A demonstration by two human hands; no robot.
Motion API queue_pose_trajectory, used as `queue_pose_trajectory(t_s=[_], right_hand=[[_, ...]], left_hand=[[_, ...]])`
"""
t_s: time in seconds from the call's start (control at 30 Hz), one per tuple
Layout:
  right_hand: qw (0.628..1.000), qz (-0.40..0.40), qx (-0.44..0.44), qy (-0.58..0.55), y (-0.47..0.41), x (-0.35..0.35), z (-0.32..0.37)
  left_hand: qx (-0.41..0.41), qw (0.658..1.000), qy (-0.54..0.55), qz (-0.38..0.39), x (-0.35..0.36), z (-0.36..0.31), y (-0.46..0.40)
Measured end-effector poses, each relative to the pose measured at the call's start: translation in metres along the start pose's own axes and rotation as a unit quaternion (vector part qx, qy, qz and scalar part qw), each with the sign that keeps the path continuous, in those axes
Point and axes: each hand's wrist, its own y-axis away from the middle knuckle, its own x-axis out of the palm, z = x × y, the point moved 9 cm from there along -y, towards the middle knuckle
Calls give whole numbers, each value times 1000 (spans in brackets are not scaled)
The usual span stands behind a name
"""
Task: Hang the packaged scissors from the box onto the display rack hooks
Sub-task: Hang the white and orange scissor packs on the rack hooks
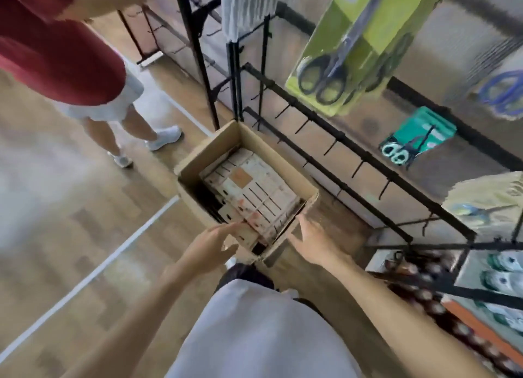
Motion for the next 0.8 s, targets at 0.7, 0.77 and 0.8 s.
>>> queue_pose_trajectory(t_s=[0.7,0.77,0.8], right_hand=[[990,113,24,75,-160,111,7],[988,127,19,85,-178,125,0],[987,135,17,90,-185,132,-4]], left_hand=[[-154,973,-62,162,103,157,-180],[-162,971,-82,157,111,165,-182],[-154,971,-93,154,114,165,-183]])
